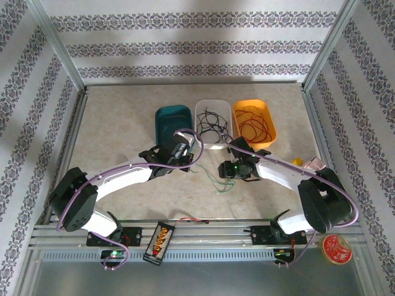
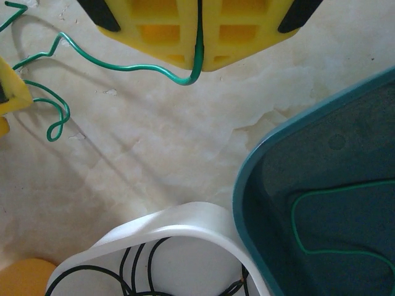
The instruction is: Untangle the cables
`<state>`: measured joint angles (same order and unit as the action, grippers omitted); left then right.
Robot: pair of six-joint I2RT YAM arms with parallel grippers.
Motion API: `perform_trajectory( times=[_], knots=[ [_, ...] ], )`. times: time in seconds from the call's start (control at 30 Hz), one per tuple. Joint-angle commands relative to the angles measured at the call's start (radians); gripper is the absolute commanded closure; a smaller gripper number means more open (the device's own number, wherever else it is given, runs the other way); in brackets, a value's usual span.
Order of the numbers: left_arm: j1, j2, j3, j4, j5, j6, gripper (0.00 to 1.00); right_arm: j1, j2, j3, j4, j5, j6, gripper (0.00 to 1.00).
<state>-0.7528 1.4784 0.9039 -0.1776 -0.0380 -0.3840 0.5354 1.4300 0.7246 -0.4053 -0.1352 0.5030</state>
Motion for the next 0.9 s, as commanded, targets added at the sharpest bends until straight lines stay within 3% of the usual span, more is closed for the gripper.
perform_trajectory(
  times=[0.0,0.23,0.3,0.43,0.57,0.7,0.87],
  knots=[
    [-0.011,-0.001,0.027,-0.039,-0.024,0.023,1.00,0.011,0.022,0.024,-0.056,0.074,-0.026,0.47],
    [-0.011,-0.002,0.033,-0.038,-0.035,0.023,1.00,0.042,0.062,0.036,-0.086,0.134,-0.021,0.51],
    [-0.011,-0.002,0.033,-0.041,-0.047,0.025,1.00,0.052,0.074,0.039,-0.093,0.144,-0.022,0.59],
    [-0.011,-0.012,0.033,-0.046,-0.093,0.015,1.00,0.058,0.072,0.037,-0.102,0.175,-0.009,0.84],
    [-0.011,-0.023,0.031,-0.062,-0.159,0.003,1.00,0.047,0.033,0.026,-0.102,0.218,0.013,0.89],
    [-0.011,-0.041,0.020,-0.071,-0.197,0.001,1.00,-0.003,-0.025,0.011,-0.105,0.261,0.038,0.94],
    [-0.010,-0.066,0.000,-0.108,-0.277,-0.035,1.00,-0.154,-0.123,-0.047,-0.081,0.232,0.112,0.99]
  ],
)
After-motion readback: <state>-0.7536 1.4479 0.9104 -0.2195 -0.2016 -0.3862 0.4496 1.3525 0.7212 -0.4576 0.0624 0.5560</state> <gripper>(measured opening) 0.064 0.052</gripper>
